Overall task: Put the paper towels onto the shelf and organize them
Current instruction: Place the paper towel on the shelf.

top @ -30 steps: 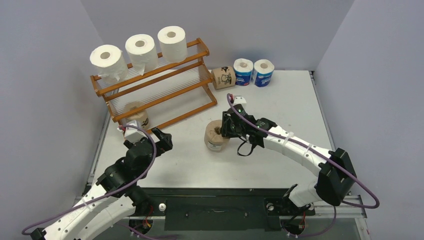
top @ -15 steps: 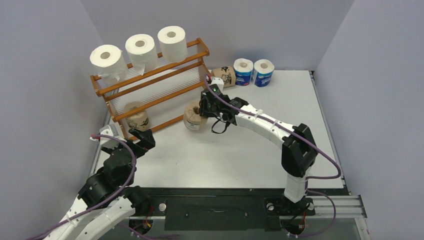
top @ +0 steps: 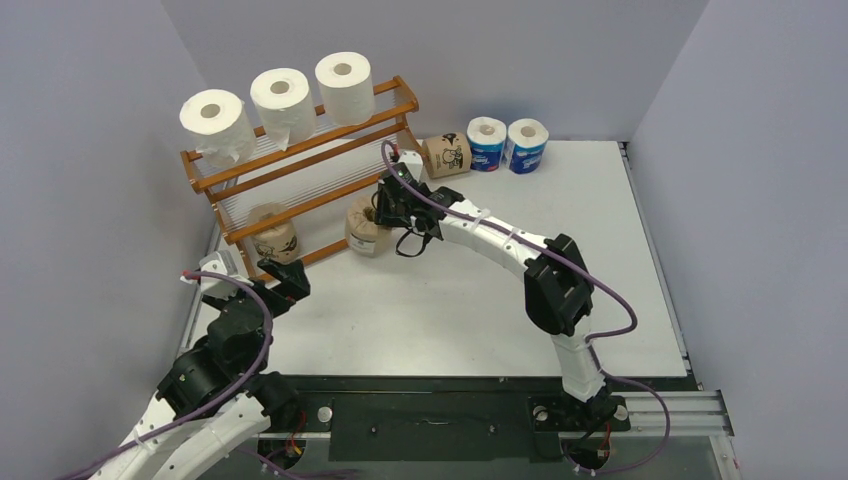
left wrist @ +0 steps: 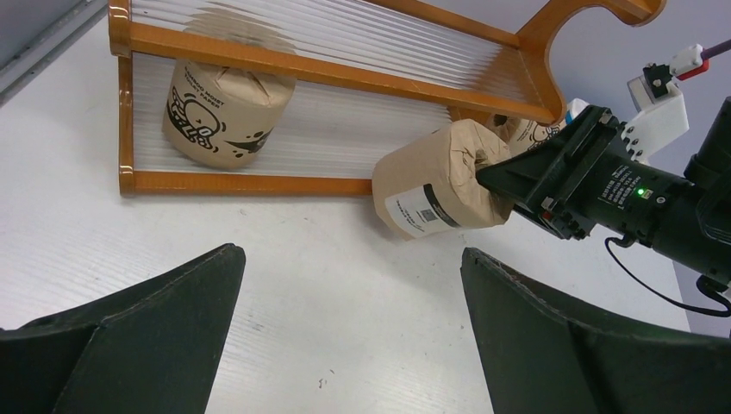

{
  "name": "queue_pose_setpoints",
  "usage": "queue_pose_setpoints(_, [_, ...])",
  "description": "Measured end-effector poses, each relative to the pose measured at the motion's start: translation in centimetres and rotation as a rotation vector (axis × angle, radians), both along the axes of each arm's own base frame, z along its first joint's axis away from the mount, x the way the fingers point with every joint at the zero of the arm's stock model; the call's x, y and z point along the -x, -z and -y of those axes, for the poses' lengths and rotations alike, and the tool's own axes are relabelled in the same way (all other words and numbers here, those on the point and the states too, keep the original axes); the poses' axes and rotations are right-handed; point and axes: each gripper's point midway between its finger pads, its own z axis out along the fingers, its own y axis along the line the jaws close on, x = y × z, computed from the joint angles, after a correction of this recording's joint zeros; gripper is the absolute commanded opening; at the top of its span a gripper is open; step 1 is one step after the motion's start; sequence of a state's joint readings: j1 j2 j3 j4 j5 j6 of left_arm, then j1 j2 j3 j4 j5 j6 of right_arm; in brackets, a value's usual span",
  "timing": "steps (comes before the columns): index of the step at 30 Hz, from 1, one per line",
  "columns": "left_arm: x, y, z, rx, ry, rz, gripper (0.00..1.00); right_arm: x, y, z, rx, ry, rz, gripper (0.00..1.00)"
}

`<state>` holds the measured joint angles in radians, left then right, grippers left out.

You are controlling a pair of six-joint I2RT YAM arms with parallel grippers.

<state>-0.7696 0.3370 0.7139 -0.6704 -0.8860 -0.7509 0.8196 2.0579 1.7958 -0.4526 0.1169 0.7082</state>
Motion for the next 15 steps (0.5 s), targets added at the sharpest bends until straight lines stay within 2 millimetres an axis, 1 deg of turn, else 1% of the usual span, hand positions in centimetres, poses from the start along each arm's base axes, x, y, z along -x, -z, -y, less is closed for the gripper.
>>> queue_pose_setpoints(4, [0.0,0.2,0.0,-0.003,0.0,-0.004,0.96,-0.4,-0.2,-1.4,-0.021,0.0,0.005,0.32])
queue_pose_setpoints(6, [0.0,0.3,0.0,0.0,-0.001,-0.003,0.96,-0.6,-0.1,-1.8,-0.025,0.005,0.004,0.32])
queue_pose_setpoints(15, [0.1,0.6,0.0,0.012,0.001,-0.002,0.96,-1.2,1.3,-2.2,-0.012,0.032,-0.011,0.32])
